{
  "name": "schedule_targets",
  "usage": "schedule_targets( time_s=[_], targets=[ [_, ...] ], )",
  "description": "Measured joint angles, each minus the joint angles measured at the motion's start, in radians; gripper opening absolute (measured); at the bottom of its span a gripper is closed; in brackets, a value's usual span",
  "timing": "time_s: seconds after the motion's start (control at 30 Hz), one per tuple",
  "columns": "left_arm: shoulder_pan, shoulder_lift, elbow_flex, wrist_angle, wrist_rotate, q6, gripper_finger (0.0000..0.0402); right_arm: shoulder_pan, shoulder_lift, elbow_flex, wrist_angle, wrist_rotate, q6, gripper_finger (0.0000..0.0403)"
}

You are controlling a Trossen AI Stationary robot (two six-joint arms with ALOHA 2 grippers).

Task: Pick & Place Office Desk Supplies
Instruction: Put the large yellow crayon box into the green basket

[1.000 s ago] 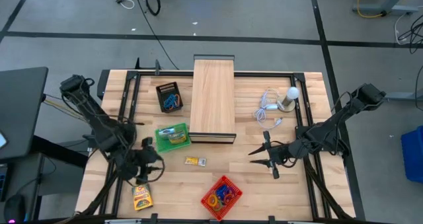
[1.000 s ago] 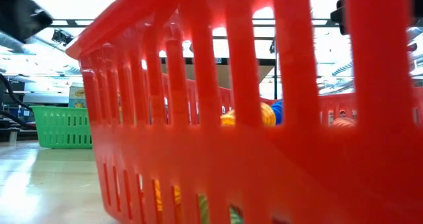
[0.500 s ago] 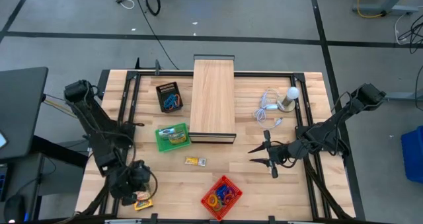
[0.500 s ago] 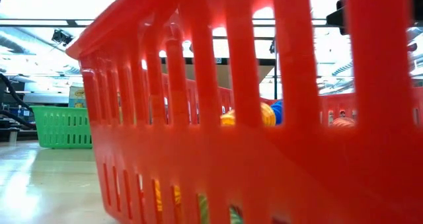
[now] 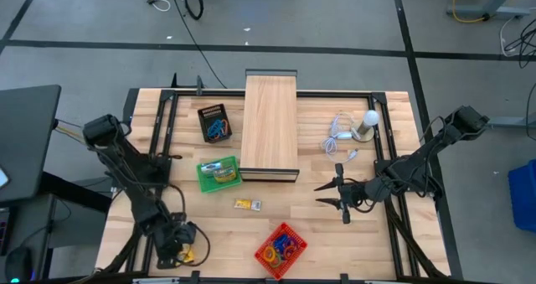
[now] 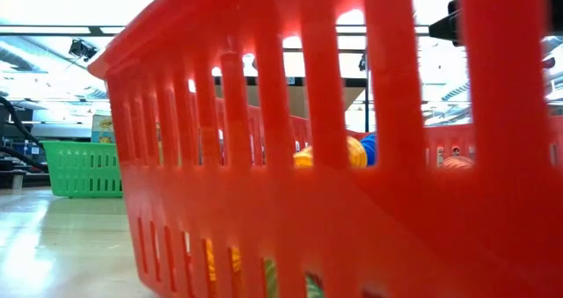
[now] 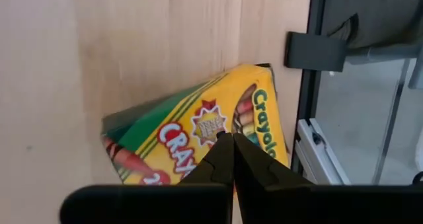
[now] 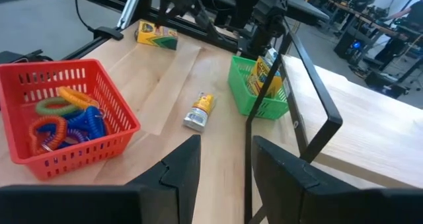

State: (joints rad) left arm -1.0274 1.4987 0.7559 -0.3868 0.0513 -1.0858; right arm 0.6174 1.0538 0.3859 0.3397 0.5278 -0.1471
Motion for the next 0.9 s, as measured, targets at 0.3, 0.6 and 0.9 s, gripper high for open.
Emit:
schedule_targets(
  time_s=[0.3, 0.6, 0.9],
  targets=[
    [0.069, 0.068, 0.003, 0.051, 0.039, 0.088, 0.0001, 0.000, 0.000, 0.000, -0.002, 0.000, 0.000, 0.0144],
    [0.198, 0.077, 0.004, 0.072, -0.131, 0.174, 0.0001, 0.000, 0.000, 0.000, -0.006, 0.000, 0.000, 0.0144],
    [0.305, 0.078, 0.004, 0.125, -0.407, 0.264, 0.0001, 0.000, 0.000, 0.000, -0.017, 0.000, 0.000, 0.0144]
  ],
)
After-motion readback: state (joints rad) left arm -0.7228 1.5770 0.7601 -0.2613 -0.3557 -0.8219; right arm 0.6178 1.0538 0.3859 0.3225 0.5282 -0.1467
